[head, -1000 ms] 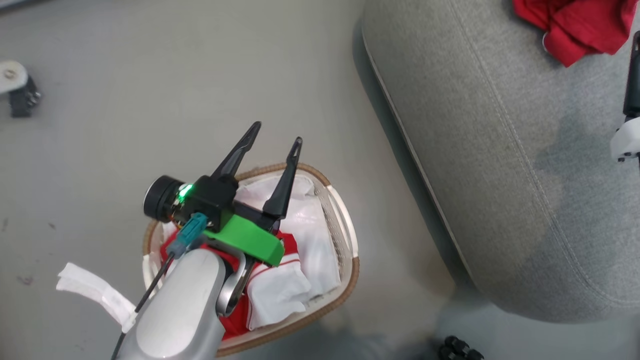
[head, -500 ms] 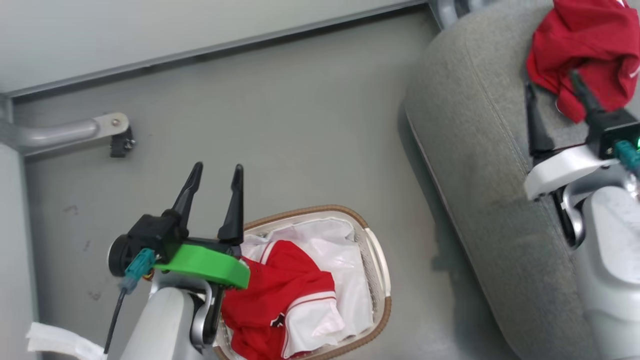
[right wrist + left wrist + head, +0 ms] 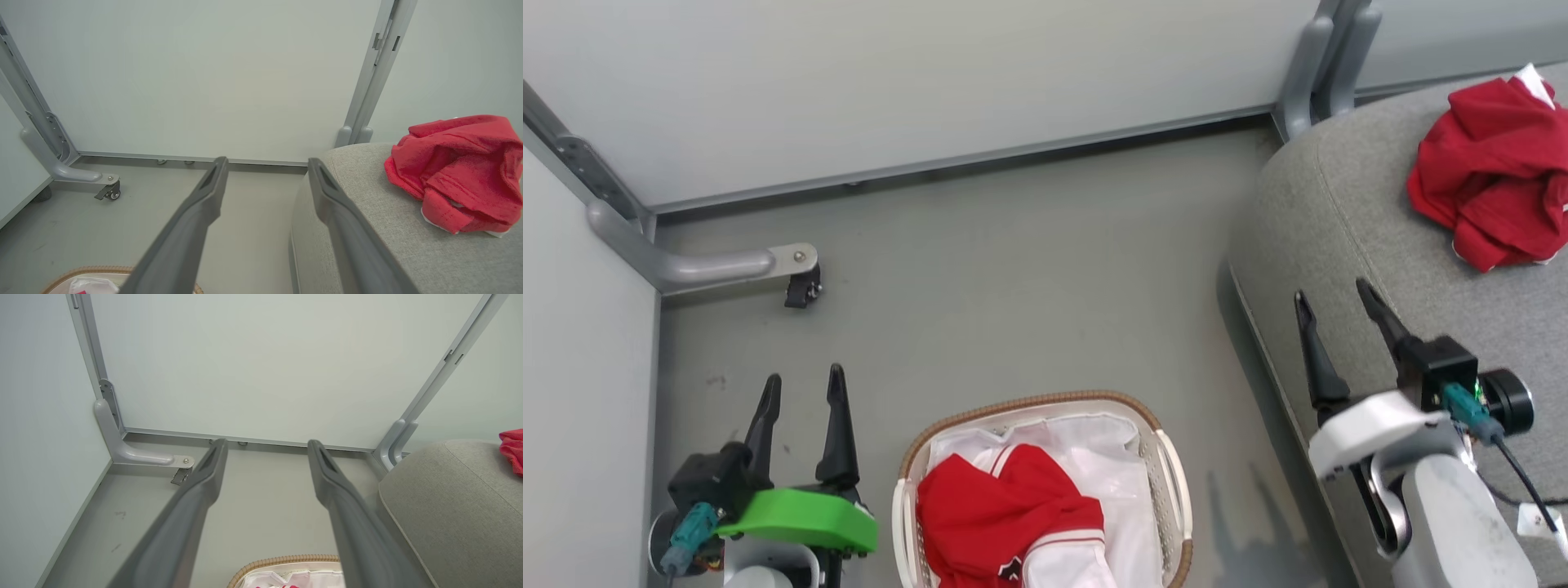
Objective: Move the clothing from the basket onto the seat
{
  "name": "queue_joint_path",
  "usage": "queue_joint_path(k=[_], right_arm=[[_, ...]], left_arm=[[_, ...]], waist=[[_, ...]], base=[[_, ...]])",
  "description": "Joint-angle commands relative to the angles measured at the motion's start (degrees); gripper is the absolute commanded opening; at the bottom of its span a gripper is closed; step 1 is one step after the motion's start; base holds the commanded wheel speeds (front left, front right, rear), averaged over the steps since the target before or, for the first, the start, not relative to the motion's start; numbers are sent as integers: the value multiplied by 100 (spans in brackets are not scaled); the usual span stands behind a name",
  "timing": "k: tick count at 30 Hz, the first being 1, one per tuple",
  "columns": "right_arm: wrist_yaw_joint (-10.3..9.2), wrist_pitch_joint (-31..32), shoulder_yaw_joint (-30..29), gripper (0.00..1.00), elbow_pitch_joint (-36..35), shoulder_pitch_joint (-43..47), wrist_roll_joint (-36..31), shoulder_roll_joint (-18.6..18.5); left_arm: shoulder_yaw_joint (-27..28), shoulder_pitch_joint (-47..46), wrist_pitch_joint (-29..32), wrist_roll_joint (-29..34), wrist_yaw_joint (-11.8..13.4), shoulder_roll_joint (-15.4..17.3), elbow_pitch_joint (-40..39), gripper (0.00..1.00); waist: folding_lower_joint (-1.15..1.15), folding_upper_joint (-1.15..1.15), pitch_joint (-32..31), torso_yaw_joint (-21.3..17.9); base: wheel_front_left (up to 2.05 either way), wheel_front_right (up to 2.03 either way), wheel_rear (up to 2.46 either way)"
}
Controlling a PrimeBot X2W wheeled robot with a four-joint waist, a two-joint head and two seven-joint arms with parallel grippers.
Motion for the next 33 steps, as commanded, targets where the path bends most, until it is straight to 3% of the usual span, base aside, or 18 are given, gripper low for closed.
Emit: queue_joint_path(k=[1,10,33], right_arm=[[-6,-14,-69,100,-100,224,-40,14],[-6,-14,-28,100,-348,856,174,63],[-6,-14,104,100,-327,972,267,68]], left_arm=[[13,123,-5,110,33,5,-16,100],[-12,356,-5,47,75,6,-48,100],[39,519,-5,-38,110,6,25,100]], waist=[[0,0,-231,106],[0,0,-416,112],[0,0,-572,109]], base=[[0,0,0],[0,0,0],[0,0,0]])
